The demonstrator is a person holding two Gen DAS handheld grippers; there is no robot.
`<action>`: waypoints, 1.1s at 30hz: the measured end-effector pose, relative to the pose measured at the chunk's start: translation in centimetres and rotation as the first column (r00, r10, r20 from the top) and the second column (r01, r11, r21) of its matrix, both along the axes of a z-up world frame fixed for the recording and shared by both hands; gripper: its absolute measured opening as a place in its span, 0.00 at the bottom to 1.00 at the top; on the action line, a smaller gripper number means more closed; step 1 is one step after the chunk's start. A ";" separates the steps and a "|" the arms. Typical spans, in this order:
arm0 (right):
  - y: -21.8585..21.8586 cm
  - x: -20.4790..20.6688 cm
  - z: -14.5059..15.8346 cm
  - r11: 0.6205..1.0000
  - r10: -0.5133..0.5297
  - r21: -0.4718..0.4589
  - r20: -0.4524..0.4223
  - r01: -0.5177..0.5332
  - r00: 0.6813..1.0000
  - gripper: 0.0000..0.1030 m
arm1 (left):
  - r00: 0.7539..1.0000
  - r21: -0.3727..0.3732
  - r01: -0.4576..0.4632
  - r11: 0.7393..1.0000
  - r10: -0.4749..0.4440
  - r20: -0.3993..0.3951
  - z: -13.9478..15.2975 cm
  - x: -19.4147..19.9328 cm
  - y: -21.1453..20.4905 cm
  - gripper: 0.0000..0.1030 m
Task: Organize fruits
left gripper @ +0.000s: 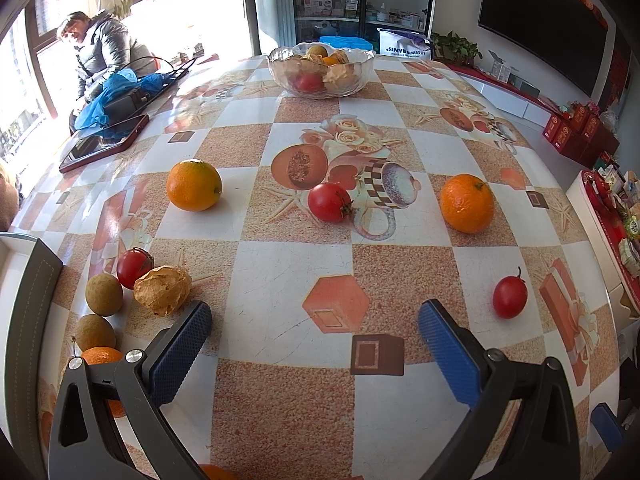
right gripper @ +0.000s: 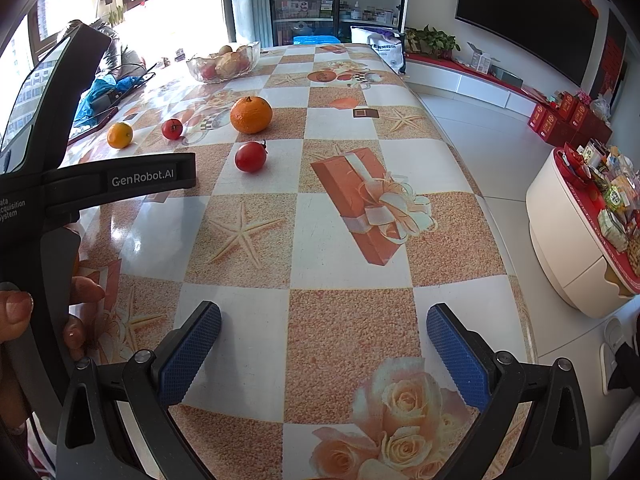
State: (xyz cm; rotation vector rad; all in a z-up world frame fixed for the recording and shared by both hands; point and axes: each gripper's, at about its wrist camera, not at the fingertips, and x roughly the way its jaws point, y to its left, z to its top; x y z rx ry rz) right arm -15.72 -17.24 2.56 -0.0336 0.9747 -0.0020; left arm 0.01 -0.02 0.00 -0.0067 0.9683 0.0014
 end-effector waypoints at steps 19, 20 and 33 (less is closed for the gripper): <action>-0.1 -0.2 0.0 1.000 -0.001 0.000 0.000 0.001 1.000 1.00 | 0.998 -0.002 0.044 0.999 -0.044 -0.036 0.4 -9.9 4.0 1.00; -0.1 -0.4 0.0 1.000 -0.001 0.000 0.000 0.001 1.000 1.00 | 0.998 0.010 0.041 0.999 -0.040 -0.046 0.3 -9.7 4.0 1.00; -0.1 -1.3 0.1 1.000 -0.001 0.001 -0.001 0.001 1.000 1.00 | 0.993 0.016 0.080 0.997 -0.078 -0.086 1.1 -10.0 1.8 0.91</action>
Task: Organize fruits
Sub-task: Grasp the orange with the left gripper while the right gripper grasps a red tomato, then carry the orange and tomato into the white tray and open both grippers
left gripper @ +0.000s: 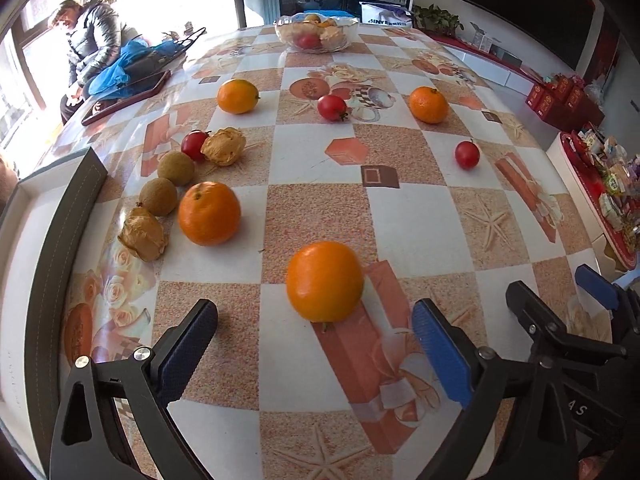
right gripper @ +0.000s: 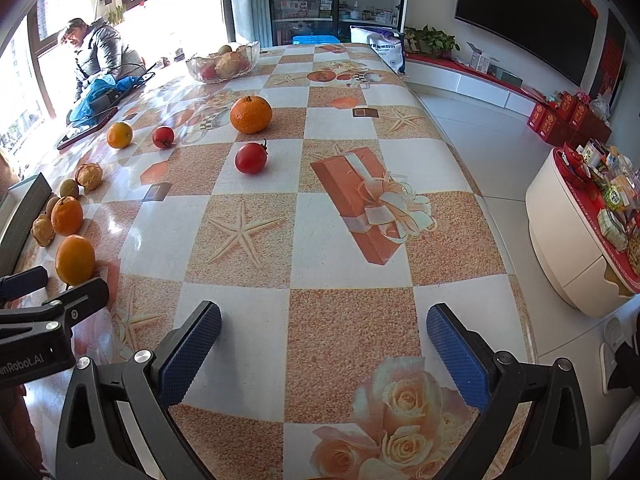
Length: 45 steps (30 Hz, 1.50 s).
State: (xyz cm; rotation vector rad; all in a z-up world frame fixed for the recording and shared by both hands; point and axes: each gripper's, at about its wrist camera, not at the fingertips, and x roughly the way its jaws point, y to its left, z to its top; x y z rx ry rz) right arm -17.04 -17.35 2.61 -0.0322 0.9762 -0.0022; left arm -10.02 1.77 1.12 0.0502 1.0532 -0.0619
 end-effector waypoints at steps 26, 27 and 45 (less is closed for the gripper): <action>3.6 14.9 0.1 1.000 0.022 0.009 -0.186 -0.020 0.982 1.00 | 0.998 -0.012 0.062 0.998 -0.062 0.030 0.6 0.7 1.6 0.37; 4.0 15.6 0.1 1.000 0.024 0.009 -0.179 -0.023 0.984 1.00 | 0.998 -0.010 0.062 0.998 -0.061 0.032 0.5 0.7 1.6 0.37; 2.6 10.2 1.5 0.971 0.089 0.233 -0.134 -0.056 0.987 0.22 | 0.996 -0.114 0.051 0.992 -0.043 0.072 0.6 -3.1 7.2 0.36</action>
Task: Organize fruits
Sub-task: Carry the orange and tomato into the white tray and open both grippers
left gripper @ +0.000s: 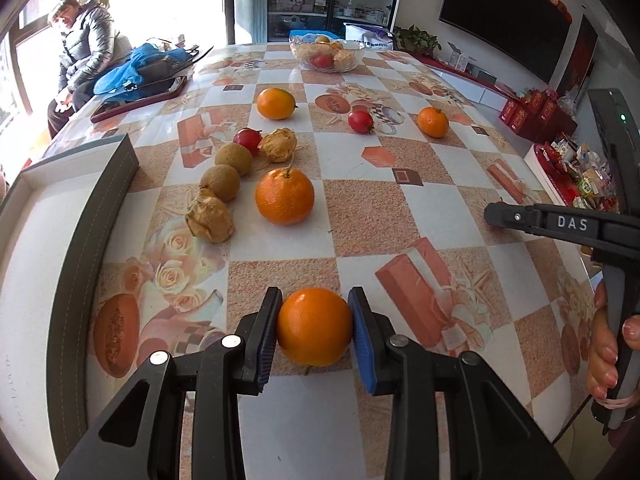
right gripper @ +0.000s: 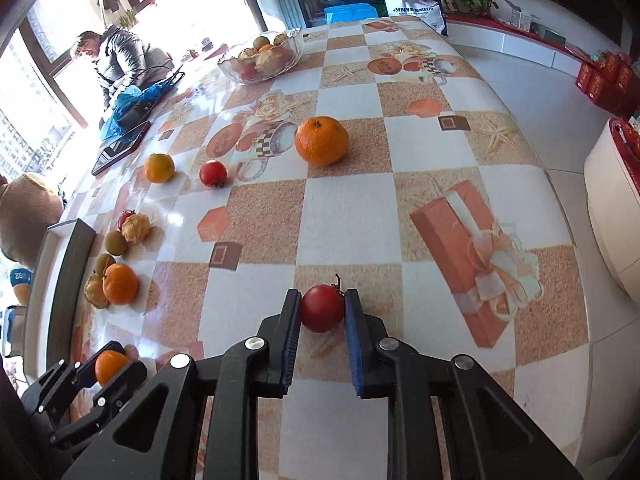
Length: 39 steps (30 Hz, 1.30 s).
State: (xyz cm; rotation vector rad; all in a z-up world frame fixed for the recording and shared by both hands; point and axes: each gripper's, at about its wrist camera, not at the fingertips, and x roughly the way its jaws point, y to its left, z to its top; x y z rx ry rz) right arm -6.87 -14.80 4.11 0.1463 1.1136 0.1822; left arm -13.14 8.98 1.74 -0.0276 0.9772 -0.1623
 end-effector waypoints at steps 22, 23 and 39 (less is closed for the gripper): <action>7.9 -4.4 1.9 0.985 0.170 0.005 0.015 -0.170 0.985 0.22 | 0.991 -0.018 -0.101 0.995 0.102 0.089 5.0 -3.3 6.0 0.36; 8.7 -4.3 2.1 0.982 0.187 0.002 0.019 -0.188 0.982 0.22 | 0.989 -0.014 -0.112 0.994 0.113 0.094 5.3 -3.4 6.7 0.36; 26.2 -3.0 5.1 0.872 0.479 0.083 0.049 -0.481 0.876 0.22 | 0.916 0.073 -0.398 0.914 0.393 0.073 5.5 -3.0 20.7 0.36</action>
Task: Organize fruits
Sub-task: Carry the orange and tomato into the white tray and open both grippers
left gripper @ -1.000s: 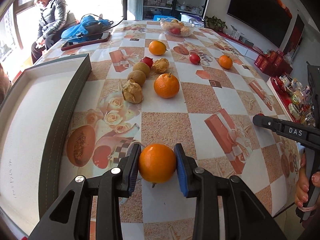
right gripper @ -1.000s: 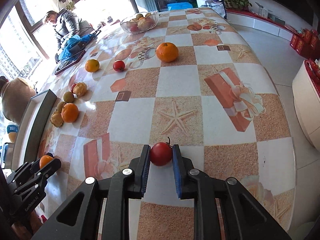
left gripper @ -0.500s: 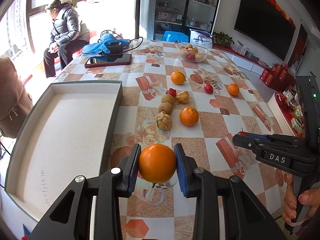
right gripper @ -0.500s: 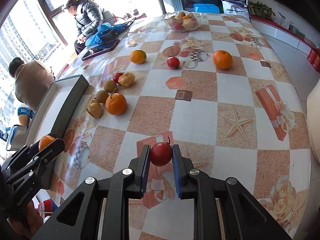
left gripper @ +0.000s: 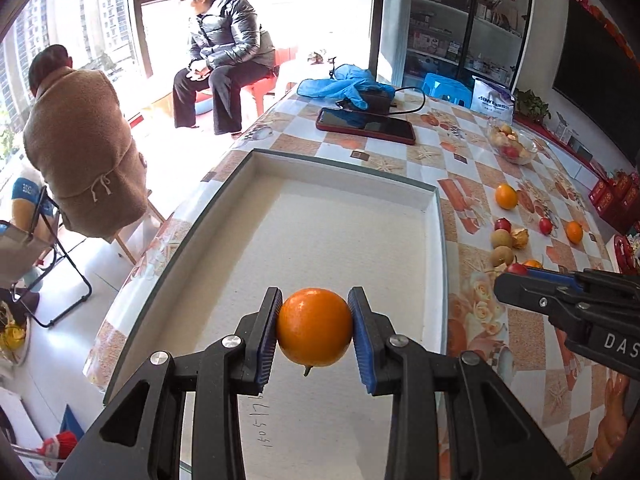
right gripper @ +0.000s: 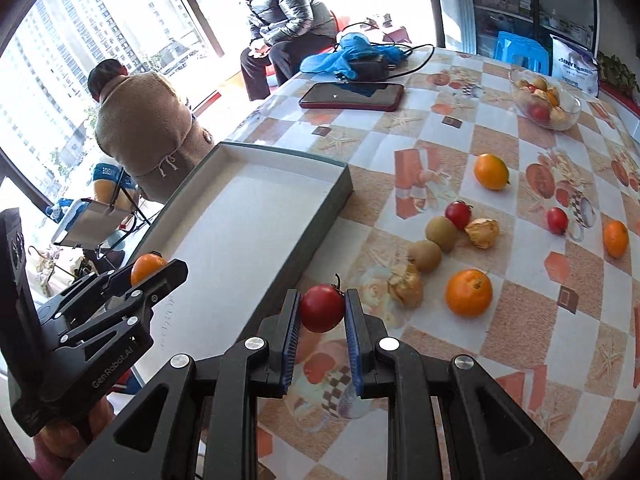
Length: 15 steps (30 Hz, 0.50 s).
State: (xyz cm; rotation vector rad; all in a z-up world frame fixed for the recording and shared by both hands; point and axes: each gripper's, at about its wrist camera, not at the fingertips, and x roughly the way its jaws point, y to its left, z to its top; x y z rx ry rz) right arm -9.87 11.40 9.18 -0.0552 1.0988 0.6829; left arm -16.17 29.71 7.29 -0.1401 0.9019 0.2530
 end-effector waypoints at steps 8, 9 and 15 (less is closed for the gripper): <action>6.7 0.1 -1.2 0.993 0.116 -0.003 -0.036 -0.117 0.993 0.22 | 0.995 -0.008 -0.068 0.998 0.068 -0.072 -2.9 -0.2 3.1 0.36; 7.2 -0.1 -1.4 0.992 0.124 -0.005 -0.042 -0.124 0.991 0.22 | 0.994 -0.010 -0.071 0.997 0.070 -0.080 -3.2 0.0 3.2 0.36; 8.7 -0.4 -2.9 0.987 0.153 -0.031 -0.070 -0.155 0.986 0.22 | 0.991 -0.018 -0.074 0.997 0.072 -0.111 -4.7 0.3 3.5 0.36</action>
